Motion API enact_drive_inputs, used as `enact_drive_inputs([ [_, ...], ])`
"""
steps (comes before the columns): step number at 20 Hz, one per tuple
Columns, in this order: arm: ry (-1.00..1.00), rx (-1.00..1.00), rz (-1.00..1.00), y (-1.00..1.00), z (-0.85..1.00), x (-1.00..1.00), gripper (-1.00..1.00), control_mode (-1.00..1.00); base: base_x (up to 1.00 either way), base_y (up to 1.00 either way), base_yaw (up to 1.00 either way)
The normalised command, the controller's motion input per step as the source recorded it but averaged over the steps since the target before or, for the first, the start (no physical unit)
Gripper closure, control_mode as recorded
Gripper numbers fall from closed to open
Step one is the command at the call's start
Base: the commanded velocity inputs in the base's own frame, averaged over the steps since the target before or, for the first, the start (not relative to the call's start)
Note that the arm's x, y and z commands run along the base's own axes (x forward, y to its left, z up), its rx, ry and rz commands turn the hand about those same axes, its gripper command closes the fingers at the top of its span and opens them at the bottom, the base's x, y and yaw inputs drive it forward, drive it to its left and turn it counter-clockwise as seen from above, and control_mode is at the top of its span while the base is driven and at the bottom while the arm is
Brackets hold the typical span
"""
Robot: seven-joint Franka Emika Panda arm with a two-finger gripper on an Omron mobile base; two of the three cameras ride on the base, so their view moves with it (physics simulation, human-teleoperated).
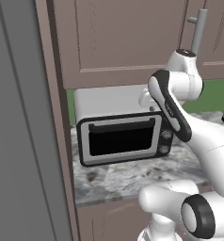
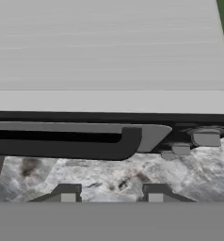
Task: Move the mustard and oil and vinegar bottle from the cabinet to the dining counter.
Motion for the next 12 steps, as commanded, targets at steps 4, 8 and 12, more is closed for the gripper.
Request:
enact_drive_inputs([
  [4, -0.08, 0.00, 0.00, -0.01, 0.00, -0.09, -1.00, -1.00, 0.00, 0.00, 0.00],
  [8, -0.39, 0.03, 0.00, -0.11, 0.06, -0.33, -1.00, -1.00, 0.00, 0.00, 0.00],
  [12, -0.42, 0.08, -0.03, -0.14, 0.26, -0.29, -1.00, -1.00, 0.00, 0.00, 0.00],
])
